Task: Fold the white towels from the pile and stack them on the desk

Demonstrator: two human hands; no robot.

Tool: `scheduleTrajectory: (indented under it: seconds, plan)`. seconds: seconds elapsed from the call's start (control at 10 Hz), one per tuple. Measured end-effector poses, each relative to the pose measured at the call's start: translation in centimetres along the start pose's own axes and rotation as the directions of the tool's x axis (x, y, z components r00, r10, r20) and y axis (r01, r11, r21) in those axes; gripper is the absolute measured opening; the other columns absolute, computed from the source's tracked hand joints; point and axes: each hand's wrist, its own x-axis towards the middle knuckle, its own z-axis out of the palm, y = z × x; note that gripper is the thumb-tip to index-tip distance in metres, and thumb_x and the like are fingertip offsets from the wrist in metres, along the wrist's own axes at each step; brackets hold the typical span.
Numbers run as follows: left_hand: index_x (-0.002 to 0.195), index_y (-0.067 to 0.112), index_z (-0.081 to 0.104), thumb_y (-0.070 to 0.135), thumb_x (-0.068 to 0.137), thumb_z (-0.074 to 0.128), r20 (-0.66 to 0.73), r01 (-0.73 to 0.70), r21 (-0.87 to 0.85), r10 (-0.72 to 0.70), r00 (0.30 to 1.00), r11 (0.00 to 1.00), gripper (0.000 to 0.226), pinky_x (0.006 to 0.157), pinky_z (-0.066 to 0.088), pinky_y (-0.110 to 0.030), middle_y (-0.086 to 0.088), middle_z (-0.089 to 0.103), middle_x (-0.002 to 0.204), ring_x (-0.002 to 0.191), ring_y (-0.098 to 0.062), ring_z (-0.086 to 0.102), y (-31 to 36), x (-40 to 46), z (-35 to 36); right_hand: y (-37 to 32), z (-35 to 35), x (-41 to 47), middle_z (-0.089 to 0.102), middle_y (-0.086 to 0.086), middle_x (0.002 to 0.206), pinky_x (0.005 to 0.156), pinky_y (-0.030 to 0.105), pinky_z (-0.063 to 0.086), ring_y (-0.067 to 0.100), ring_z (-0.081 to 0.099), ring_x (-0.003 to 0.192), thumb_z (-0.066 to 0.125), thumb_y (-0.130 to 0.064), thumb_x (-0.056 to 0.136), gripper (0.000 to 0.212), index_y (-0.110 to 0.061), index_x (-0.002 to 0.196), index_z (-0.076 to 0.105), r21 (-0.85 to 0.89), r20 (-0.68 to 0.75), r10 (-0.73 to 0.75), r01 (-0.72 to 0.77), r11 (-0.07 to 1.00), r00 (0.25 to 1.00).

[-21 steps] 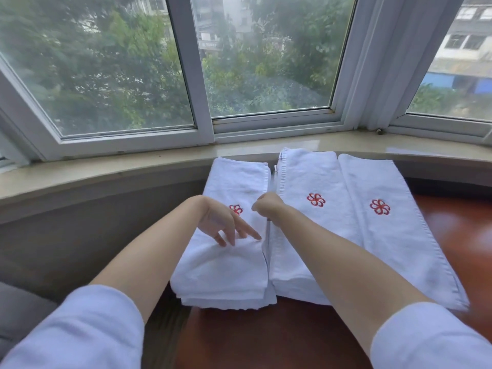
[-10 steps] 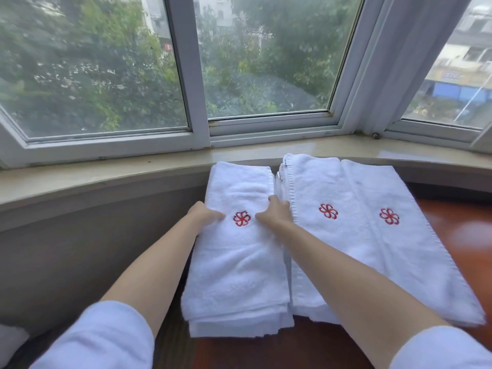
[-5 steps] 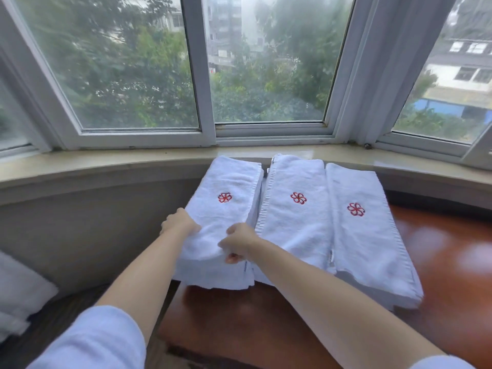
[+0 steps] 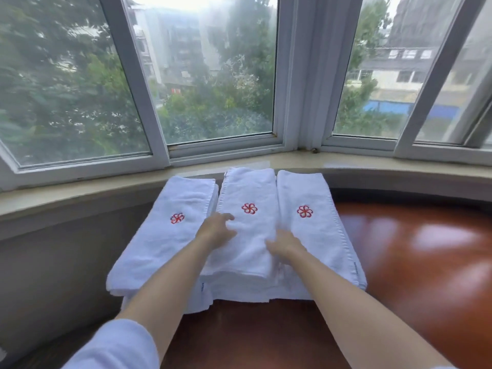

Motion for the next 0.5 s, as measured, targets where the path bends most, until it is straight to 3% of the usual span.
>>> scheduleTrajectory:
  seconds: [0.1,0.2,0.3,0.4,0.5]
  plan:
    - [0.116,0.028,0.065,0.028,0.09,0.053,0.018,-0.087,0.249,0.086,0.996,0.964,0.029,0.104,0.039,-0.034,-0.004,0.048,0.127,0.126,-0.025,0.041,1.5,1.8,1.2,1.1,-1.2,0.9,0.05,0.011,0.139,0.106,0.037,0.038,0.03,0.047,0.127,0.046,-0.04,0.094,0.047,-0.014,0.132,0.053,0.063,0.095,0.001,-0.007,0.998,0.995]
    - [0.111,0.023,0.067,0.015,0.089,0.046,-0.004,-0.081,0.212,0.083,0.997,0.974,0.032,0.102,0.04,-0.035,-0.005,0.052,0.125,0.123,-0.027,0.045,3.8,3.3,1.2,2.0,-3.4,1.6,0.061,0.015,0.113,0.093,0.032,0.043,0.029,0.056,0.109,0.043,-0.023,0.094,0.024,-0.01,0.093,0.063,0.163,-0.063,0.024,-0.013,0.987,0.998]
    - [0.111,0.021,0.066,0.01,0.087,0.044,0.037,-0.099,0.199,0.094,0.995,0.975,0.034,0.094,0.044,-0.033,-0.004,0.056,0.125,0.118,-0.026,0.051,6.3,4.2,1.0,4.0,-5.9,2.1,0.055,0.012,0.131,0.097,0.03,0.04,0.028,0.052,0.119,0.048,-0.021,0.094,0.031,-0.012,0.122,0.057,0.261,-0.101,0.086,-0.057,0.964,0.991]
    - [0.105,0.021,0.066,0.008,0.085,0.044,0.028,-0.114,0.161,0.111,0.993,0.98,0.032,0.084,0.047,-0.031,0.0,0.06,0.119,0.109,-0.023,0.055,9.0,5.2,1.0,7.1,-8.8,2.9,0.051,0.008,0.137,0.099,0.028,0.04,0.025,0.05,0.122,0.051,-0.021,0.093,0.039,-0.014,0.131,0.052,0.312,-0.158,0.126,-0.071,0.948,0.979]
    - [0.104,0.019,0.067,0.008,0.085,0.043,-0.016,-0.13,0.124,0.133,0.991,0.984,0.032,0.08,0.05,-0.03,0.0,0.062,0.112,0.101,-0.02,0.055,12.7,5.7,0.6,9.4,-12.5,3.4,0.052,0.007,0.136,0.095,0.026,0.04,0.023,0.051,0.121,0.051,-0.022,0.092,0.039,-0.014,0.13,0.052,0.271,-0.202,0.075,-0.017,0.963,0.977]
